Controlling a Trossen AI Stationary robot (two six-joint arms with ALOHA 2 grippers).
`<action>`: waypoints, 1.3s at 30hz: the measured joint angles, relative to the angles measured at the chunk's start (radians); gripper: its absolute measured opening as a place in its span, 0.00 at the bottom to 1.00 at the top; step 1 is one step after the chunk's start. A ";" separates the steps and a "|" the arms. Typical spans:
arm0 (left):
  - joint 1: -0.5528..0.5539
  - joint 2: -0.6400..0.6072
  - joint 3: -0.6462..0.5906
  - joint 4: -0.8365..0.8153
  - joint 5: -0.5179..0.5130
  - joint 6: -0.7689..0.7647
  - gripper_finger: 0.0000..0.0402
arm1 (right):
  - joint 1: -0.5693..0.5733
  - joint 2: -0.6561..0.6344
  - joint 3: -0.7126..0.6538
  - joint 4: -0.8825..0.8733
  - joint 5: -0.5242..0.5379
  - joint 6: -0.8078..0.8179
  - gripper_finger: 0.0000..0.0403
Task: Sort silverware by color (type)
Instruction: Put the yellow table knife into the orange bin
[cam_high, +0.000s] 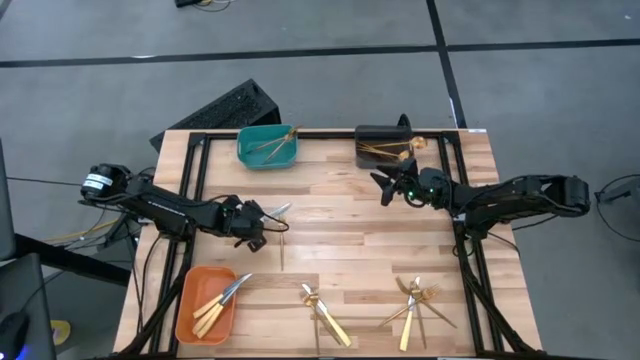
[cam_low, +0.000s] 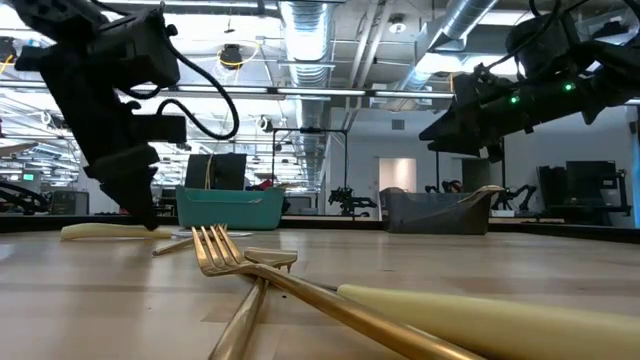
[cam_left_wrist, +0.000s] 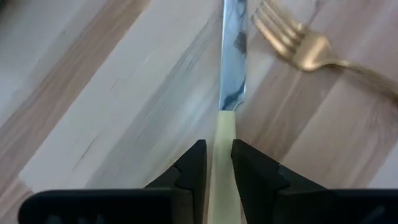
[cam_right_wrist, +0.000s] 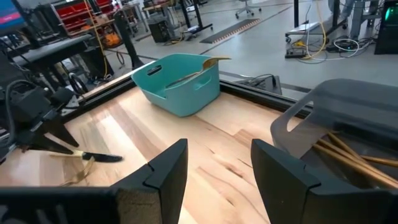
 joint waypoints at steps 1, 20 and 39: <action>0.002 -0.001 -0.012 0.031 0.004 0.011 0.16 | 0.000 0.000 0.000 0.000 0.000 0.000 0.50; -0.002 0.000 -0.049 0.116 0.019 0.002 0.06 | 0.050 0.015 0.000 0.013 0.002 0.072 0.50; -0.141 0.000 0.209 -0.013 -0.226 0.153 0.00 | 0.209 0.514 0.308 0.178 -0.120 0.043 0.50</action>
